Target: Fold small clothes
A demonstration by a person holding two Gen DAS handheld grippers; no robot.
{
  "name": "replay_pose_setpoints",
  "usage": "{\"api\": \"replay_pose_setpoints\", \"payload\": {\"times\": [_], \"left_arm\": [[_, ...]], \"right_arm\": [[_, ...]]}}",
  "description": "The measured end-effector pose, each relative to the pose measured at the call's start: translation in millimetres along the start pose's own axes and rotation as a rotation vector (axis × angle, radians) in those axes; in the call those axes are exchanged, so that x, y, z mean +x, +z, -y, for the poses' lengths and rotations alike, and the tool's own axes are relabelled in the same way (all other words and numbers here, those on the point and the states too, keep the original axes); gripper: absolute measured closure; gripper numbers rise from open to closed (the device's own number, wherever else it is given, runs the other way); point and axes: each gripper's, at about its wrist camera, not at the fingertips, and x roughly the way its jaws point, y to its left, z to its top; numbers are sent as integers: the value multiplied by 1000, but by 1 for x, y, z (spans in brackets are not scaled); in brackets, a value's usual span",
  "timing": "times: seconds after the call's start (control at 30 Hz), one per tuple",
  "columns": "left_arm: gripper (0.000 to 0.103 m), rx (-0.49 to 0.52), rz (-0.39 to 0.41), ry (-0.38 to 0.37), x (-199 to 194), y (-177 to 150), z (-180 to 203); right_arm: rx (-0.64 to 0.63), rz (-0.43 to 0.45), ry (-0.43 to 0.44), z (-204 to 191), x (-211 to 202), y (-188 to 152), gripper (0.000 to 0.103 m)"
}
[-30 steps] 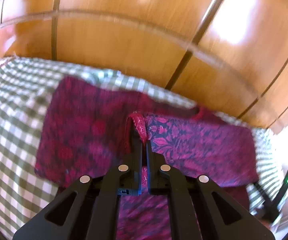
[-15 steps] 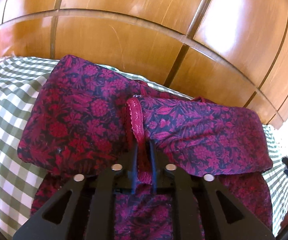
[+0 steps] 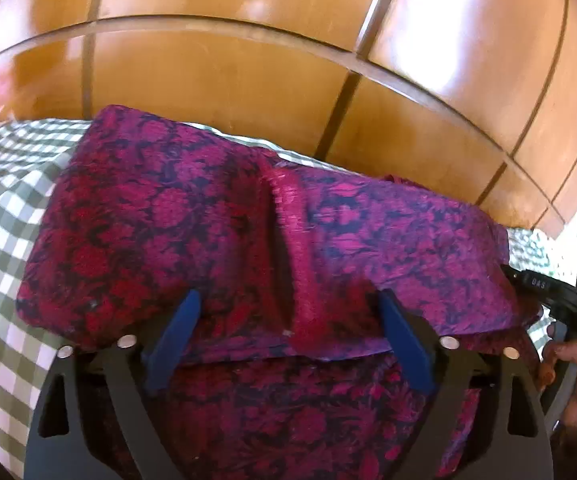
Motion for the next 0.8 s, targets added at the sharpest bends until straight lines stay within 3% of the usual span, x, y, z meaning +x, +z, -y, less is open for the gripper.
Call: {"api": "replay_pose_setpoints", "payload": {"times": [0.1, 0.23, 0.33, 0.4, 0.5, 0.6, 0.67, 0.8], "left_arm": [[10, 19, -5, 12, 2, 0, 3], [11, 1, 21, 6, -7, 0, 1], [15, -29, 76, 19, -25, -1, -3], [20, -69, 98, 35, -32, 2, -6], [27, -86, 54, 65, -23, 9, -5], [29, -38, -13, 156, -1, 12, 1], [29, -8, -9, 176, 3, 10, 4], [27, 7, -19, 191, 11, 6, 3]], "right_arm": [[-10, 26, -32, -2, -2, -2, 103], [-16, 13, -11, -2, -18, -4, 103], [-44, 102, 54, -4, -47, -2, 88], [-47, 120, 76, -6, -51, 5, 88], [-24, 102, 69, -9, -39, 18, 88], [-31, 77, 46, -11, -15, 30, 94], [-25, 54, 27, -6, -4, 27, 103], [-44, 28, -31, -7, 18, 25, 103]]}}
